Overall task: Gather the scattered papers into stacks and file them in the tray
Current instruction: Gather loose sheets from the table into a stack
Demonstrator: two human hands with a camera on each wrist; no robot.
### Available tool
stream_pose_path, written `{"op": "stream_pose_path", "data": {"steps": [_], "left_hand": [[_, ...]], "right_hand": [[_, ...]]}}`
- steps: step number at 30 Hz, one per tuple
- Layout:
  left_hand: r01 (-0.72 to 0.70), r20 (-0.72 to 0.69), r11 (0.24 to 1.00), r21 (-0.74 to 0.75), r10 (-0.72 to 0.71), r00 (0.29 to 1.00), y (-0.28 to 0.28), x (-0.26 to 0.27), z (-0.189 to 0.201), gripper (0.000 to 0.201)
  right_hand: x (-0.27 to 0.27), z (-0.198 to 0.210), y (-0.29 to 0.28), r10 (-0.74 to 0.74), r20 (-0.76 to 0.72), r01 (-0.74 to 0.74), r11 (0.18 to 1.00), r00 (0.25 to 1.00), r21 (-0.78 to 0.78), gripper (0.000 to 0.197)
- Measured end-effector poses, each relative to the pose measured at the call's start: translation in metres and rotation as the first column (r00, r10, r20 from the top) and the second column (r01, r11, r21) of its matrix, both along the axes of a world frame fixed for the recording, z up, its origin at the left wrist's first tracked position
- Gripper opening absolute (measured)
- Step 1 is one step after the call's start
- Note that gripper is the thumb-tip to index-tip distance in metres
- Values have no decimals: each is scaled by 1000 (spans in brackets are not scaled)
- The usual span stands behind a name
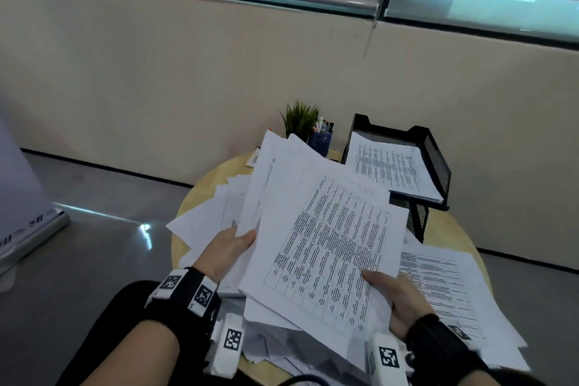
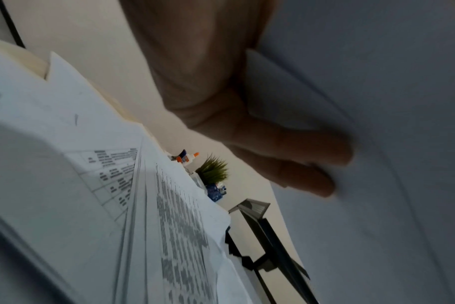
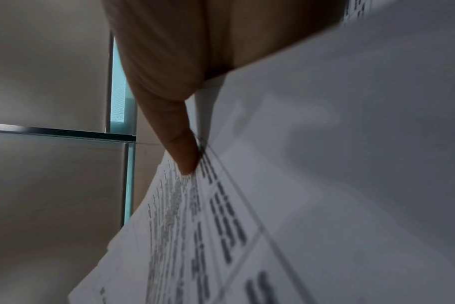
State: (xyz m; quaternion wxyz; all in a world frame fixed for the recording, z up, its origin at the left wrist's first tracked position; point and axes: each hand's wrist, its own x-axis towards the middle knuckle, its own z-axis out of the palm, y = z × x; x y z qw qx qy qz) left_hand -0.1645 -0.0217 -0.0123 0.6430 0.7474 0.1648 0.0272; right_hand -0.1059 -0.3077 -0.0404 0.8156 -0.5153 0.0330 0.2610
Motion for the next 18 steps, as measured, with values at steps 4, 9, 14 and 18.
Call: {"op": "stream_pose_path", "data": {"steps": [4,9,14,18], "left_hand": [[-9,-30,1000,-4,9,1000,-18,4,-3,33],[-43,-112,997,-60,36,993,-25,16,-14,55],[-357,-284,896,-264,281,917,-8,38,-45,29],[-463,-383,862,-207,364,849,7,49,-60,17]], "right_hand": [[-1,-2,-4,-7,-17,6,999,1000,-33,70],[6,-13,-18,-80,-18,77,986,997,-148,42],[13,-26,-42,-187,0,180,944,982,-276,40],[19,-37,-62,-270,-4,259,929,963,-263,35]]}}
